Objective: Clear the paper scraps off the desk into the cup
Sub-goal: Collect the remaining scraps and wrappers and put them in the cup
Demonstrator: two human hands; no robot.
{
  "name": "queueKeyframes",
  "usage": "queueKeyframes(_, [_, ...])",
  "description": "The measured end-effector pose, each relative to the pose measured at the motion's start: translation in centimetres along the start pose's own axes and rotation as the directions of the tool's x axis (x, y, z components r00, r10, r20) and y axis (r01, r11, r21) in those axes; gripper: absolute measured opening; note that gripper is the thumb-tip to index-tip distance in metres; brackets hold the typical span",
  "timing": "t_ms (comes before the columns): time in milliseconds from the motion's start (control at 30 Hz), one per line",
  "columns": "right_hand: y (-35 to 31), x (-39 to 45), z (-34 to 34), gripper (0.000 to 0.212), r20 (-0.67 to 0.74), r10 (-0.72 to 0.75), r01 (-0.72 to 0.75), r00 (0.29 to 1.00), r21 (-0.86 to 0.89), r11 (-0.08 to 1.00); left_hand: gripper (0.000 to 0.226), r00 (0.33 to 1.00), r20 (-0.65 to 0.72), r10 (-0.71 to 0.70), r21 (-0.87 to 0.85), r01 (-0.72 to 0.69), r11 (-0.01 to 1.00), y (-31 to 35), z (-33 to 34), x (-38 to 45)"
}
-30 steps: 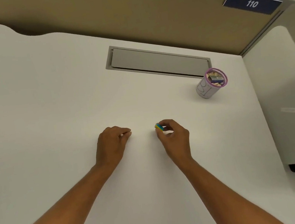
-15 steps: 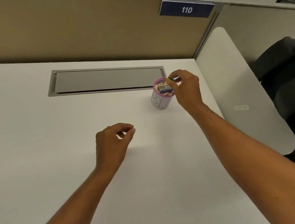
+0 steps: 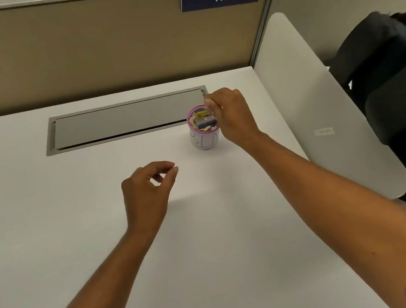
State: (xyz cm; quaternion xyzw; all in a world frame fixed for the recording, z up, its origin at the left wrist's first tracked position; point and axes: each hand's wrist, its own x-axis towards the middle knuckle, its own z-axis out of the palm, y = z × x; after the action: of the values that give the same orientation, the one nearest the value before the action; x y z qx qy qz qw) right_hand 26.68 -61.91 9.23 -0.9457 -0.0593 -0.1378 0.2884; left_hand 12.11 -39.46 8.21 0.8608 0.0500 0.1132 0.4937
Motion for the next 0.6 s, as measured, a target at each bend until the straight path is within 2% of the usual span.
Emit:
queueKeyframes(67, [0.4,-2.7,-0.3,0.028,-0.18,0.085,-0.062,0.98,0.129,0.99,0.004,0.998,0.003,0.056,0.016,-0.056,0.998,1.2,1.1,1.9])
queueKeyframes(133, [1.3,-6.4,0.0,0.025,-0.213,0.128,-0.092,0.969,0.171,0.981,0.007,0.996,0.011,0.094,0.016,-0.094,0.995,2.5,2.4,4.0])
queueKeyframes(233, [3.7,-11.7,1.4,0.027,-0.031,0.098,-0.097,0.995,0.051,0.994,0.01,0.988,0.053,0.148,0.044,-0.15,0.988,4.1,4.3,6.9])
queueKeyframes(333, [5.5,-15.0,2.8,0.04,0.152,0.093,-0.077,0.984,-0.111,0.991,0.015,0.975,0.119,0.189,0.16,-0.207,0.965,4.7,6.2,9.0])
queueKeyframes(433, [6.0,-16.3,3.9,0.047,0.186,0.029,0.011,0.982,-0.212,0.977,0.018,0.954,0.196,0.227,0.268,-0.275,0.923,4.6,7.7,10.1])
queueKeyframes(600, [6.3,-16.1,4.4,0.046,0.145,0.019,0.016,0.989,-0.239,0.971,0.022,0.896,0.301,0.326,0.472,-0.437,0.766,4.2,9.6,10.6])
